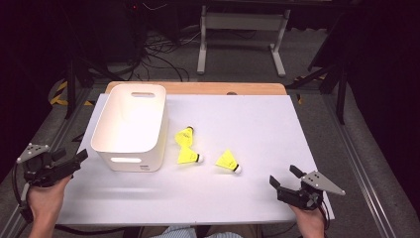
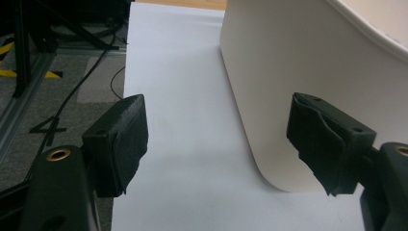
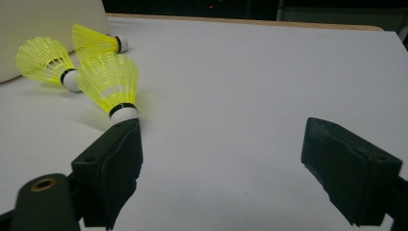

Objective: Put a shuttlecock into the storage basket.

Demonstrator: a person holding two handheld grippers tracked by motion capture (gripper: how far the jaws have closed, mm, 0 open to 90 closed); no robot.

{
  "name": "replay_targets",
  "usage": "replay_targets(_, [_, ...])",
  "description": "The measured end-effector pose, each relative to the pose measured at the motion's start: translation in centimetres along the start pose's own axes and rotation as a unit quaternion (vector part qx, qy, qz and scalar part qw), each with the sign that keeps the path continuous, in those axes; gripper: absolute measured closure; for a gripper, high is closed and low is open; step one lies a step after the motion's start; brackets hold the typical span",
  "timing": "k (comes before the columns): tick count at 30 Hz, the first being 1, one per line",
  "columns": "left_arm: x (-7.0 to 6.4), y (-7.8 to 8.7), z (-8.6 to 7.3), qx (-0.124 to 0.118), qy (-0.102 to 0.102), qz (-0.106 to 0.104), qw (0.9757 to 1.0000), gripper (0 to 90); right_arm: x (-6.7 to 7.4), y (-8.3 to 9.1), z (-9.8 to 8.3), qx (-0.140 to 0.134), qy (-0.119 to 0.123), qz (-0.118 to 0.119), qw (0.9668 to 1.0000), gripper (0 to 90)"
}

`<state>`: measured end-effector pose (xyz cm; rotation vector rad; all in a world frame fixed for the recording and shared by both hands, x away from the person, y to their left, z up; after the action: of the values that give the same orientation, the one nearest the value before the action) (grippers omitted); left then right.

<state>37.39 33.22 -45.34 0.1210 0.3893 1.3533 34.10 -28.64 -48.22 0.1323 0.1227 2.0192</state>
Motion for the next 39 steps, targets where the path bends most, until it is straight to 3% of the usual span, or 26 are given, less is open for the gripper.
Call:
replay_targets(5, [0.1,0.0,0.9,-0.001,0.005,-0.001,1.0000,25.8,0.0,0.0,0.0,0.000,-0.001,0.001,1.0000,15.5])
replay_targets(10, [-0.2,0.0,1.8,0.001,-0.007,-0.006,1.0000,25.5,0.1,0.0,0.0,0.000,0.000,0.002,1.0000,15.6])
replay_targets(21, [-1.1,0.1,3.7,0.009,-0.005,-0.018,0.9998,28.0,0.2,0.0,0.0,0.000,0.004,0.003,1.0000,16.1])
replay_targets(39, [-4.5,0.1,6.2,0.009,-0.008,-0.058,0.9983,28.3,0.3,0.0,0.0,0.001,0.007,0.006,1.0000,16.3])
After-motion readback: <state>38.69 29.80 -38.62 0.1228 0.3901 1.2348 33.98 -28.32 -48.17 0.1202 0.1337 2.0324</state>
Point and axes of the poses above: each handheld gripper's, and its own axes: y roughly backward along the jaws, z roughly out of its top, x roughly to its left, the point moved 8 cm from there along -y, roughly forward along the jaws, and after that the axes turned 13 degrees about -x, right-handed, at the moved point
